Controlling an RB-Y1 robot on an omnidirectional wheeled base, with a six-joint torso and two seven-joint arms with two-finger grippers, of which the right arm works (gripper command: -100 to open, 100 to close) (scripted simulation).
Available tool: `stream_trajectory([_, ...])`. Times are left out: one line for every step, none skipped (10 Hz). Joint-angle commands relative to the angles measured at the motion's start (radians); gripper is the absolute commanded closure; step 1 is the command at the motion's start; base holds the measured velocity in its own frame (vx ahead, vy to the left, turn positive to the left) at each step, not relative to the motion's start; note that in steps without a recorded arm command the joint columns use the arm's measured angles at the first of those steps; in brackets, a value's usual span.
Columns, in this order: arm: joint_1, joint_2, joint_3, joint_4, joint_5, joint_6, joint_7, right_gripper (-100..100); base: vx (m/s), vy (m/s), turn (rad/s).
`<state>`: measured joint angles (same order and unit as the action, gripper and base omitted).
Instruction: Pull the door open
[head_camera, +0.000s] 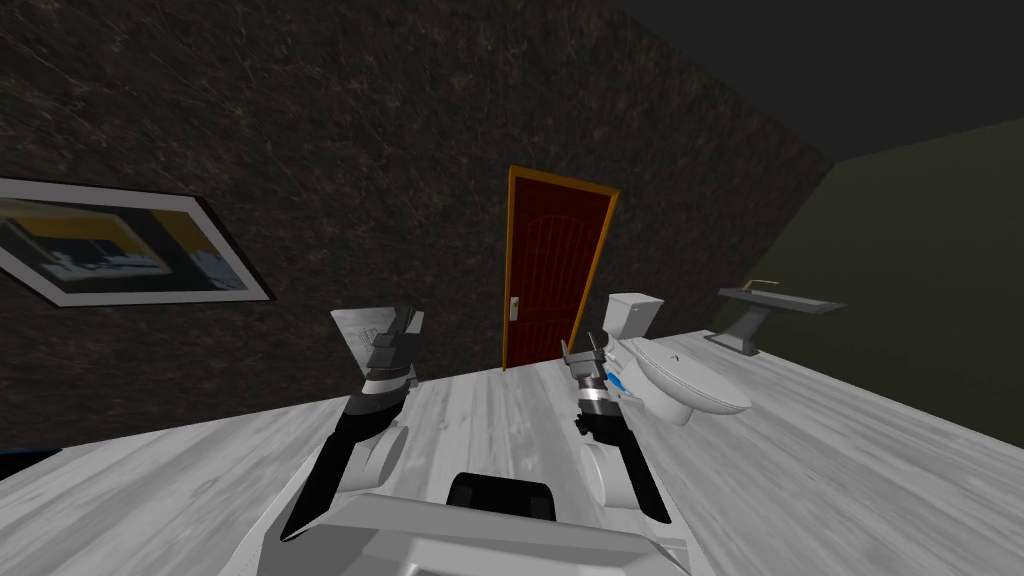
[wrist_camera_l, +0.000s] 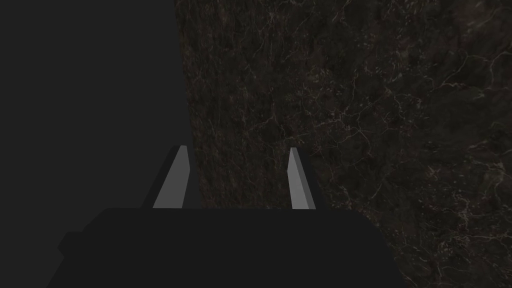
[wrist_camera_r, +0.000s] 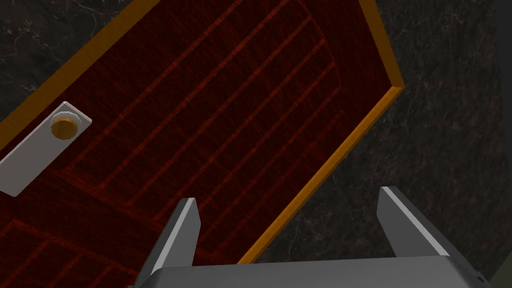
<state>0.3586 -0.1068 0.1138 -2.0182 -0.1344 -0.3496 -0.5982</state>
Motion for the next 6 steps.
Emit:
stream_trajectory([-0.018,-0.010,0.004,0.037,-0.011,0.001,-0.045,-100,0.100,0.031,0.056])
stream_trajectory([-0.028,-0.016,0.006,0.057,-0.019,0.001,-0.071,-100,0.100,0.037,0.066])
stream_trajectory([-0.038,-0.022,0.008,0.078,-0.026,0.002,-0.097,-100,0.093,0.027,0.057])
stream_trajectory([-0.049,-0.028,0.011,0.100,-0.033,0.003,-0.124,-100,0.097,0.019,0.059])
stream_trajectory([-0.059,-0.034,0.013,0.121,-0.041,0.004,-0.151,-100,0.107,0.019,0.063])
stream_trajectory([-0.069,-0.041,0.015,0.143,-0.048,0.004,-0.178,-100,0.113,0.021,0.066])
